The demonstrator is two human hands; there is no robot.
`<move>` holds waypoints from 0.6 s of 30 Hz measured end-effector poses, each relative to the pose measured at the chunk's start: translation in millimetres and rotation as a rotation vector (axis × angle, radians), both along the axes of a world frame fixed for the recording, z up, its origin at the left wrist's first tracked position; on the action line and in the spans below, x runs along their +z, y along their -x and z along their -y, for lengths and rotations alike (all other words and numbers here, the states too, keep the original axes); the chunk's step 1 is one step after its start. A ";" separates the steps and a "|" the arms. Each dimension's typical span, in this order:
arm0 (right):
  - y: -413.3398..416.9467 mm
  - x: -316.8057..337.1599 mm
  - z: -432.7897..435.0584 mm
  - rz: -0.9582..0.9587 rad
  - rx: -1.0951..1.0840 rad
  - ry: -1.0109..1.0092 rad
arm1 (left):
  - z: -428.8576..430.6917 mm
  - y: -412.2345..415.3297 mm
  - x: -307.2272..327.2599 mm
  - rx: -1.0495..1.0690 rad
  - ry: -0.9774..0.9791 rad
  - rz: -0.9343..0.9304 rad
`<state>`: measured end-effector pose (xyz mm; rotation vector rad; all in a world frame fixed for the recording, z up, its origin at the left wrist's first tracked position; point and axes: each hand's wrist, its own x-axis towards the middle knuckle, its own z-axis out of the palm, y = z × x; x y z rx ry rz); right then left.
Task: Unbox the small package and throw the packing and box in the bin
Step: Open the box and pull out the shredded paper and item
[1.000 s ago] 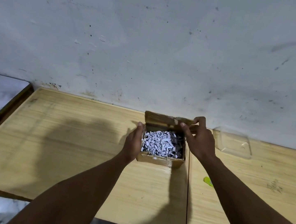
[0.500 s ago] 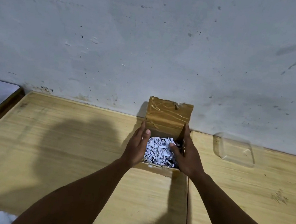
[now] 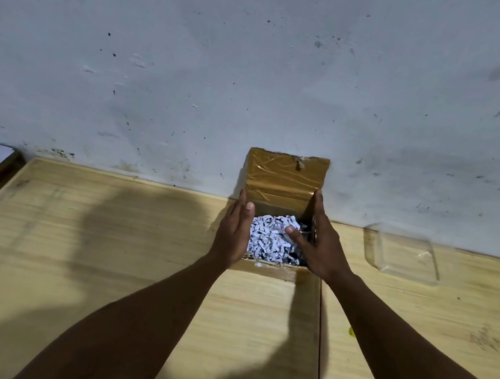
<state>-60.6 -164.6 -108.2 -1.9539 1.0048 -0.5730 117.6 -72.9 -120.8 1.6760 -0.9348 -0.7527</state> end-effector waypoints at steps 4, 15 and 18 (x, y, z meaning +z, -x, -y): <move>4.0 5.5 -1.8 -0.238 -0.206 0.292 | -0.1 -0.3 1.2 -0.005 -0.003 -0.018; -64.3 39.2 -4.6 -0.849 0.422 0.231 | -2.5 -0.1 1.3 0.016 -0.030 -0.052; -78.2 34.7 -2.5 -0.995 0.491 0.285 | -3.9 0.7 2.4 0.018 -0.036 -0.049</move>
